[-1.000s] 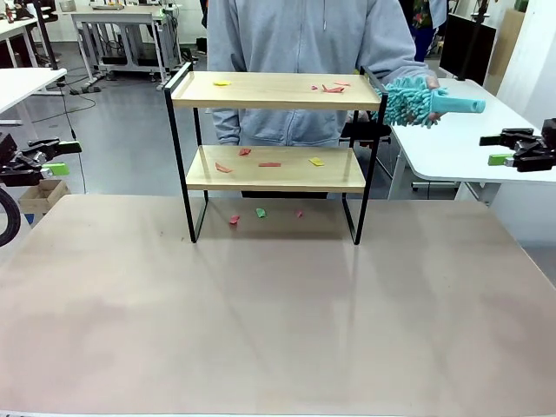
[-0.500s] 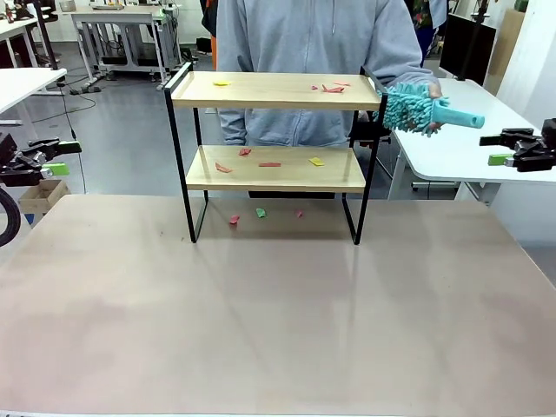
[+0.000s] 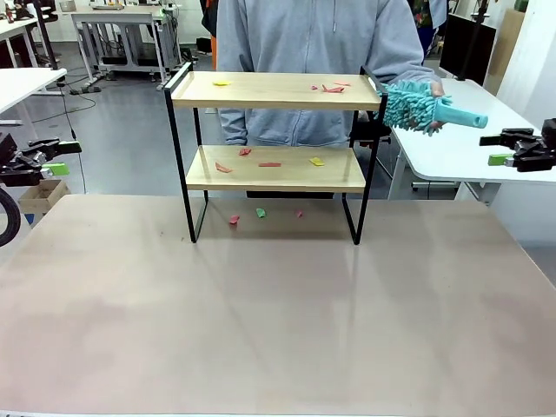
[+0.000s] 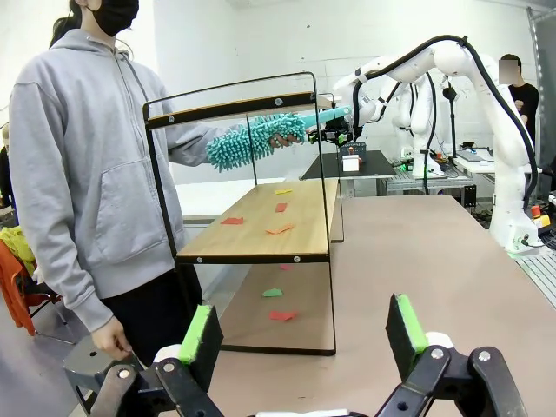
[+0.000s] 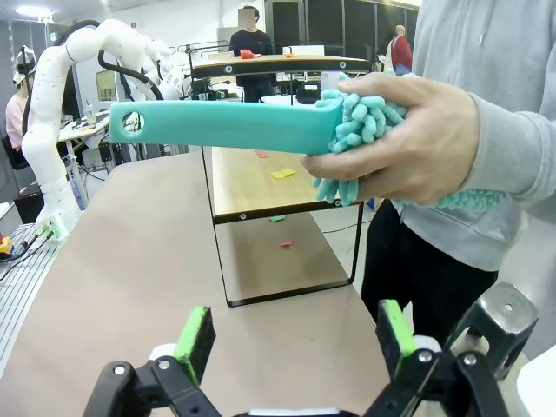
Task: Clean the shelf.
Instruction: Pick up the Duster handed by the human.
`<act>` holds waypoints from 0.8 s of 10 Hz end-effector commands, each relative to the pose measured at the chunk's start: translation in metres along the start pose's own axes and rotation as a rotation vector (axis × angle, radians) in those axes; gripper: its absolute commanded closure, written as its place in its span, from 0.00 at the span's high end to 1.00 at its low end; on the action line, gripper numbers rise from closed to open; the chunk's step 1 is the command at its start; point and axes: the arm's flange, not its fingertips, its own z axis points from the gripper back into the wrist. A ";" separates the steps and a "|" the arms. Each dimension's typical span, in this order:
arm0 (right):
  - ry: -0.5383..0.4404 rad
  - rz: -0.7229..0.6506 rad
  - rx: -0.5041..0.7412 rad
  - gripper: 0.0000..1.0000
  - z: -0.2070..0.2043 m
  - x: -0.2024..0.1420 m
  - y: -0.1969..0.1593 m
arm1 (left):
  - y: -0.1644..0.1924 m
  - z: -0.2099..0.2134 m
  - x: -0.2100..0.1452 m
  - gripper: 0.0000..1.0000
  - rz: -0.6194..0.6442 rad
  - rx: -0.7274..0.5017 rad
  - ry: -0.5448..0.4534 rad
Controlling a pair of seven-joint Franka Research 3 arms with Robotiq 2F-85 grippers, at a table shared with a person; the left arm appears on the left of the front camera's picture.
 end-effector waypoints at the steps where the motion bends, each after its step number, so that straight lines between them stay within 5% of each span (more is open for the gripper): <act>1: 0.010 -0.056 0.000 1.00 0.007 0.013 0.003 | -0.002 0.000 0.002 1.00 -0.015 0.000 0.006; 6: 0.339 -0.093 -0.129 1.00 0.020 0.155 0.028 | -0.002 0.000 0.002 1.00 -0.015 0.000 0.006; 8: 0.474 -0.223 -0.283 1.00 0.001 0.203 0.040 | -0.002 0.000 0.002 1.00 -0.015 0.000 0.006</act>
